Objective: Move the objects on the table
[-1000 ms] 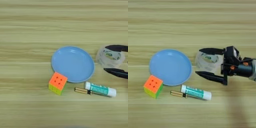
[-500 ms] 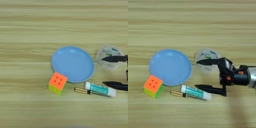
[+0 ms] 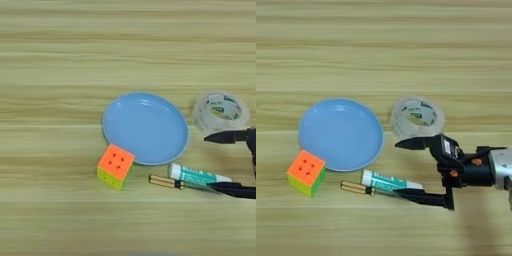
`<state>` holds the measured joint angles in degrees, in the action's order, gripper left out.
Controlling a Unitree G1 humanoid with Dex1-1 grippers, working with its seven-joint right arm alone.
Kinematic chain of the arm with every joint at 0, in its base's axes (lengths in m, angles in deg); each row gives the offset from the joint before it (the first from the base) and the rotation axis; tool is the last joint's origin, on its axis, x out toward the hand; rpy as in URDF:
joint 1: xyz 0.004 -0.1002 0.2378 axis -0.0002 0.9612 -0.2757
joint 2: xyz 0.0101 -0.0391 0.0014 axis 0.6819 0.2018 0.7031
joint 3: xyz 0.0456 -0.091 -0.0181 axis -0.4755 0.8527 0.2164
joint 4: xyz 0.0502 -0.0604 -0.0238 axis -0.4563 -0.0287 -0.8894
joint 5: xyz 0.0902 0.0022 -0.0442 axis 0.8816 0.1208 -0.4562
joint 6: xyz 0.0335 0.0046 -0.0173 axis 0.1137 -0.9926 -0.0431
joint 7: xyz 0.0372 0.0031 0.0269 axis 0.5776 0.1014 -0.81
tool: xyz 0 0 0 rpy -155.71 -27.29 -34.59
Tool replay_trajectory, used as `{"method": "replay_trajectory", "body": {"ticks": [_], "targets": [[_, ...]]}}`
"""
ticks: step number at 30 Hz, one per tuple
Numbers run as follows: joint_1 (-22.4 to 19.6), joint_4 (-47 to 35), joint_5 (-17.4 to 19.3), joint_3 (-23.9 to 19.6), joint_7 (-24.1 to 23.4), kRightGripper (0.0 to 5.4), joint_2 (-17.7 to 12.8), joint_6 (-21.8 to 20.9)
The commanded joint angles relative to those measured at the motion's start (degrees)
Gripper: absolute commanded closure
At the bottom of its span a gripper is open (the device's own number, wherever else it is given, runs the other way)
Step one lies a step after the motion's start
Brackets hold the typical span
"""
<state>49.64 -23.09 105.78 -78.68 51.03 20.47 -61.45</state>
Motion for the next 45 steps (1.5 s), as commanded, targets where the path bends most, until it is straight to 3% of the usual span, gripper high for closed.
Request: {"method": "replay_trajectory", "body": {"ticks": [1,12,36,45], "targets": [[-2.1,0.7,-1.7,-0.8,-2.3,0.04,-3.8,-2.6],[-1.8,4.3,-5.0,2.0,-2.7,0.05,-3.1,-5.9],[-2.8,11.3,-9.0,6.6,-5.3,2.81,-2.8,-10.3],[-3.1,11.8,-8.8,6.9,-5.7,3.66,-2.7,-10.8]]}}
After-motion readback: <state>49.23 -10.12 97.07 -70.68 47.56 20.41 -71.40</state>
